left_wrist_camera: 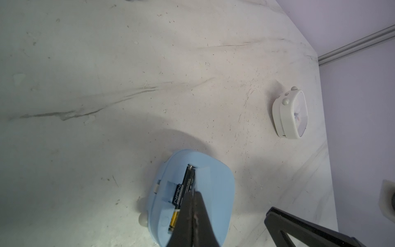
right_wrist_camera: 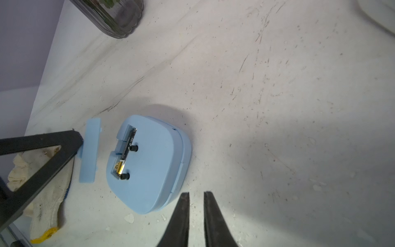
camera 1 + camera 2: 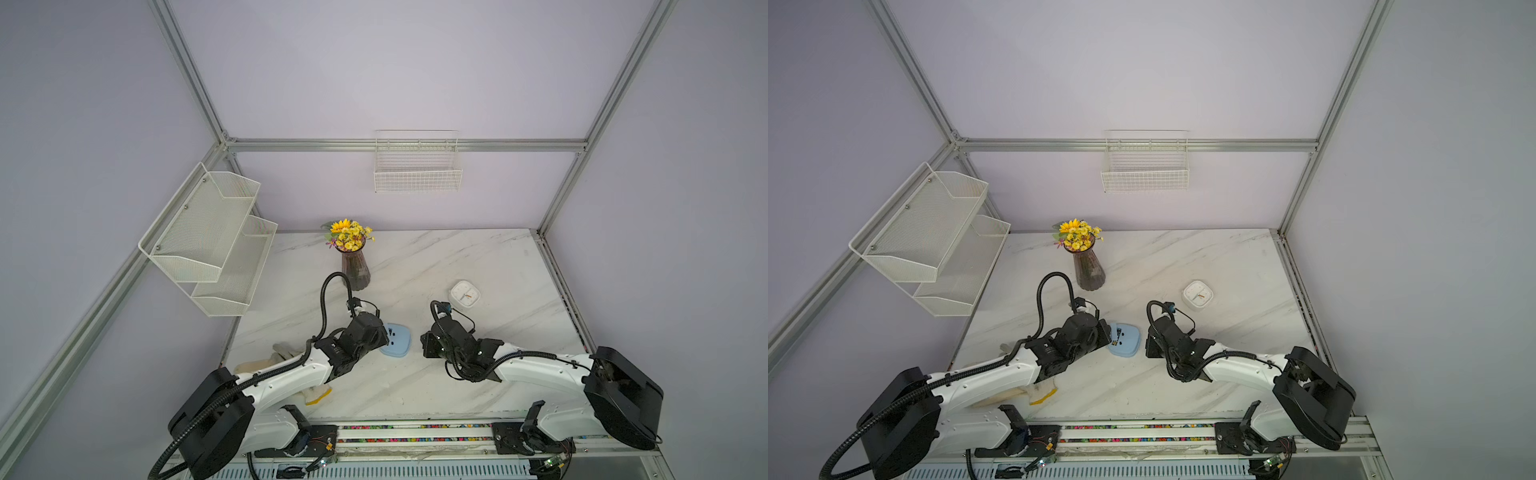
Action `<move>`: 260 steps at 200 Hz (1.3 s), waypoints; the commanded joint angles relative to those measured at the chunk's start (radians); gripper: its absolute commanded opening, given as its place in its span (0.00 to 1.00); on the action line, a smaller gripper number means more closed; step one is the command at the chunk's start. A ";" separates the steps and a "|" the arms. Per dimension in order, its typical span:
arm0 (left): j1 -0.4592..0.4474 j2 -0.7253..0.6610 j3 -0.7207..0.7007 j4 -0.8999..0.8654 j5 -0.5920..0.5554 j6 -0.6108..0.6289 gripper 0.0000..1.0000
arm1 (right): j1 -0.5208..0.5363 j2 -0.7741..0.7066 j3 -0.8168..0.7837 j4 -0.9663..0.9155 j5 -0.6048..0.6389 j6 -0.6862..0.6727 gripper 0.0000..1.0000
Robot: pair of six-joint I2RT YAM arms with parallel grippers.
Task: Insert the battery into the alarm
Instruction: Adjust the alarm at the center of the board.
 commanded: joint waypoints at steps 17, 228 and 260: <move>0.061 -0.024 0.064 -0.076 0.073 0.252 0.00 | -0.003 0.020 0.021 -0.001 0.009 0.032 0.18; 0.136 0.121 0.112 -0.095 0.220 0.343 0.00 | 0.126 0.124 0.018 0.171 -0.202 0.019 0.20; 0.137 0.126 0.105 -0.085 0.233 0.328 0.00 | 0.126 0.176 0.035 0.154 -0.144 0.059 0.17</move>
